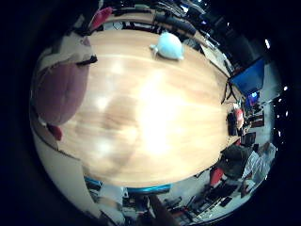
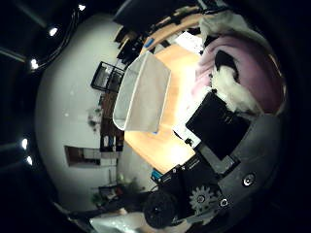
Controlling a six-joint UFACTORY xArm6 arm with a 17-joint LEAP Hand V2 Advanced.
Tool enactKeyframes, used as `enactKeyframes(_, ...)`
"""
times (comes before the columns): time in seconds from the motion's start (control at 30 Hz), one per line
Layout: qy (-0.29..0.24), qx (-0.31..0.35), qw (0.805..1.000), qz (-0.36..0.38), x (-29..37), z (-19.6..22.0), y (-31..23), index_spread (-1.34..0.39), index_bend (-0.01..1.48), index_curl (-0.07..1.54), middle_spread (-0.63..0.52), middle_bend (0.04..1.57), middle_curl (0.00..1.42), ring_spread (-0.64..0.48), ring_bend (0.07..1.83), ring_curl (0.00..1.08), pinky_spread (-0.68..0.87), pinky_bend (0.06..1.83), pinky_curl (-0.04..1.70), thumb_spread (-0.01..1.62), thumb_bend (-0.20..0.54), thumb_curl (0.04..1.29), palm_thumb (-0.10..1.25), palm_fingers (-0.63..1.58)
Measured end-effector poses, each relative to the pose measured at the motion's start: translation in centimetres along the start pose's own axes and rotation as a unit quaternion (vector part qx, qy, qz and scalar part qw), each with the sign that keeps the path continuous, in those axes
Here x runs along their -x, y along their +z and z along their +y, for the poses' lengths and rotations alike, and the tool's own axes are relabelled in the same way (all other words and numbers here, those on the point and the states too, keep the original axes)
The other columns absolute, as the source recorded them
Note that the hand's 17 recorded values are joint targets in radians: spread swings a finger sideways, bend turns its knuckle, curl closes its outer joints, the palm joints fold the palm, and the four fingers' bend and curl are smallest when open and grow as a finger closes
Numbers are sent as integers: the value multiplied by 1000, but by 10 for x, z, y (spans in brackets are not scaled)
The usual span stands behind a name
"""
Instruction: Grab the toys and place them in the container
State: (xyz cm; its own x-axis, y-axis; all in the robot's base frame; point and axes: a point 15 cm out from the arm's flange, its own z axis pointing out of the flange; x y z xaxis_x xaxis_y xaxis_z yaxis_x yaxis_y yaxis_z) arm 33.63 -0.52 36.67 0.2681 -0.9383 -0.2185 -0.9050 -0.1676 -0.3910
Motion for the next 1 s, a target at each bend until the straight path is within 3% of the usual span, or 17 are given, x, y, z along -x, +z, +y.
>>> enactKeyframes(0.23, -80, -56, 994, -43, 79, -31, -32, -261, 1281, 940, -263, 1314, 992, -236, 1517, 734, -203, 1524, 519, 967, 124, 1034, 1001, 1068)
enactKeyframes(0.6, -193, -134, 966, -111, 188, -79, -83, -239, 1285, 935, -246, 1292, 1035, -232, 1493, 775, -206, 1494, 563, 974, 113, 1137, 982, 1071)
enactKeyframes(1.0, -259, -117, 943, -171, 264, -93, -79, -232, 1281, 935, -239, 1272, 1068, -234, 1469, 812, -209, 1458, 603, 988, 105, 1224, 976, 1075)
